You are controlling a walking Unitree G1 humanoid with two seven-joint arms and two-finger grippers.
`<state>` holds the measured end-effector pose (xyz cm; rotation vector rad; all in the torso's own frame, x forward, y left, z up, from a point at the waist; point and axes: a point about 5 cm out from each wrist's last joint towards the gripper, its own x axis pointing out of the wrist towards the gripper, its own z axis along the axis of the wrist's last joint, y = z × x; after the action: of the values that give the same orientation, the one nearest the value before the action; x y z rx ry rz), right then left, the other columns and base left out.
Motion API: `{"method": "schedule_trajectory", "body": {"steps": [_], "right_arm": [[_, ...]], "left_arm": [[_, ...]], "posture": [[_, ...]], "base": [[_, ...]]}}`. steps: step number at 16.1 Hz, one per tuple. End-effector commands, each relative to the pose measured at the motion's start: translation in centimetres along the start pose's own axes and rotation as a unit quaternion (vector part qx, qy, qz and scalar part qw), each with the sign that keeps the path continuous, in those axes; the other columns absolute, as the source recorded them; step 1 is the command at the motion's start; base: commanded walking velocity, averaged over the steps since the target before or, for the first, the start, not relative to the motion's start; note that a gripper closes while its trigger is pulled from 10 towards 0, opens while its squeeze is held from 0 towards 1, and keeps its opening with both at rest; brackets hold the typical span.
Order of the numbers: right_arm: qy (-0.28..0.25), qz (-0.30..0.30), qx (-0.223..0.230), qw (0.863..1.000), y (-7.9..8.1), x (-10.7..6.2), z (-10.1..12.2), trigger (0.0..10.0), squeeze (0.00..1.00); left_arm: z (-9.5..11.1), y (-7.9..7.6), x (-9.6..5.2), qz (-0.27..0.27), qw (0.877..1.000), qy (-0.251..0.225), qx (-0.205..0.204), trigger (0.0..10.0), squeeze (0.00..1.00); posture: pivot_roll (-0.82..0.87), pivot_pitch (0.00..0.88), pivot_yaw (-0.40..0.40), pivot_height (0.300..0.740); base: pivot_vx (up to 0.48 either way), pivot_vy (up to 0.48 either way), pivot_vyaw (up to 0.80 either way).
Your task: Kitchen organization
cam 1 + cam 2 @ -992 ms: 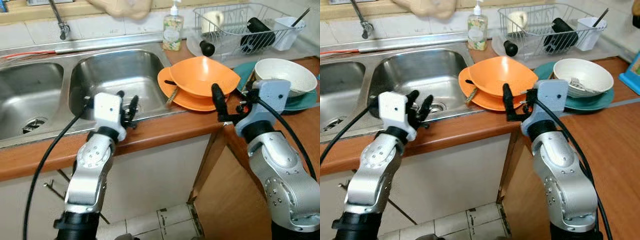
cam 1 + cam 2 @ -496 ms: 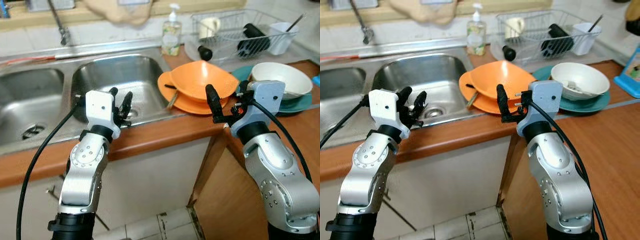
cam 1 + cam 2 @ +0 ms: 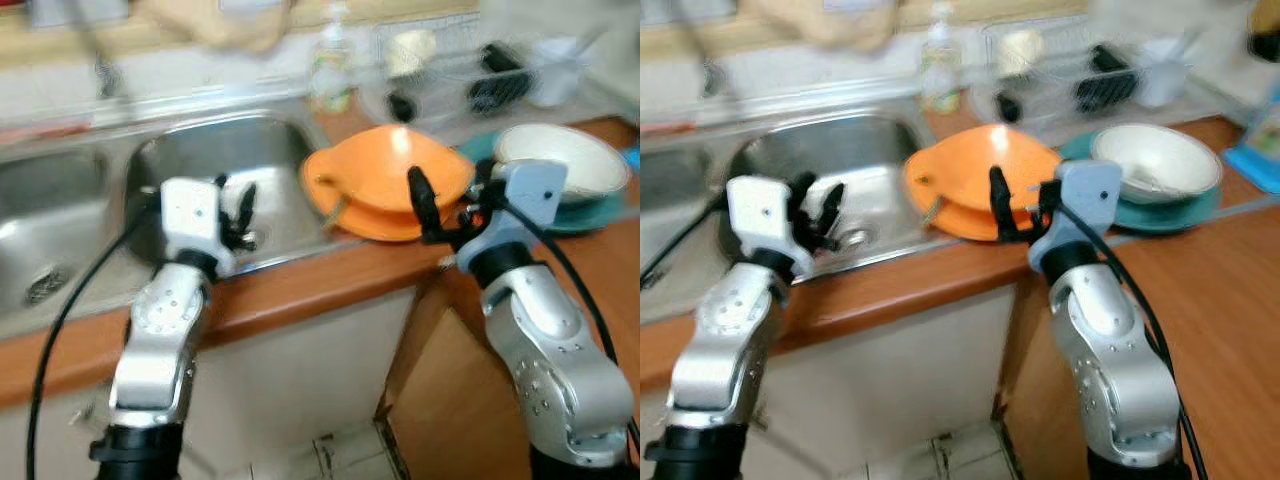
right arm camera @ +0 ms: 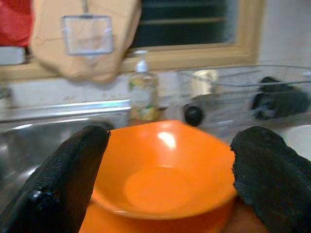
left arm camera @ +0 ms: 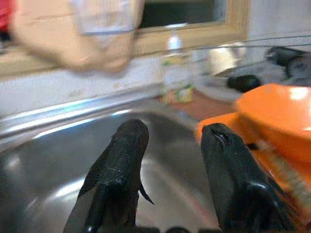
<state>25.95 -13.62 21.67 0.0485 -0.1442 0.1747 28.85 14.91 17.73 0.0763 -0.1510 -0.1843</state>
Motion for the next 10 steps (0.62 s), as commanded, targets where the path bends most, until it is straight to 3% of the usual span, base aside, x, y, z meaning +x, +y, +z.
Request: {"method": "schedule_trajectory", "body": {"steps": [1,3,4,5,6,10], "right_arm": [[0.002,-0.008,-0.007,1.0,-0.4,0.0,0.0,10.0,0.84],[-0.005,0.002,-0.014,1.0,-0.2,0.0,0.1,10.0,0.76],[-0.003,0.007,-0.017,1.0,-0.1,0.0,0.1,10.0,0.58],[-0.002,0.014,-0.02,1.0,0.0,-0.1,0.0,10.0,0.25],[-0.002,0.024,-0.023,0.999,0.2,-0.1,0.1,10.0,0.0],[-0.004,0.039,-0.027,0.999,0.6,-0.1,0.1,10.0,0.0]], "left_arm": [[0.5,-0.5,0.3,-0.01,1.0,-0.008,-0.003,10.0,0.0],[0.5,-0.5,0.3,-0.008,1.0,-0.009,-0.006,10.0,0.0],[0.5,-0.4,0.3,-0.003,1.0,-0.008,-0.012,10.0,0.0],[0.5,-0.3,0.3,0.0,1.0,-0.008,-0.014,10.0,0.0],[0.5,-0.3,0.3,0.001,1.0,-0.009,-0.016,10.0,0.0],[0.5,-0.2,0.1,0.002,1.0,-0.008,-0.017,10.0,0.0]], "posture": [[-0.13,0.0,0.058,0.74],[-0.13,0.0,0.058,0.74],[-0.13,0.0,0.058,0.74],[-0.14,0.0,0.057,0.74],[-0.14,0.0,0.057,0.74],[-0.14,0.0,0.058,0.74]], "base": [[0.262,0.0,-0.8],[0.261,0.0,0.0],[0.266,0.0,0.0],[0.27,0.0,0.0],[0.266,0.0,0.0],[0.268,0.0,0.0]]}}
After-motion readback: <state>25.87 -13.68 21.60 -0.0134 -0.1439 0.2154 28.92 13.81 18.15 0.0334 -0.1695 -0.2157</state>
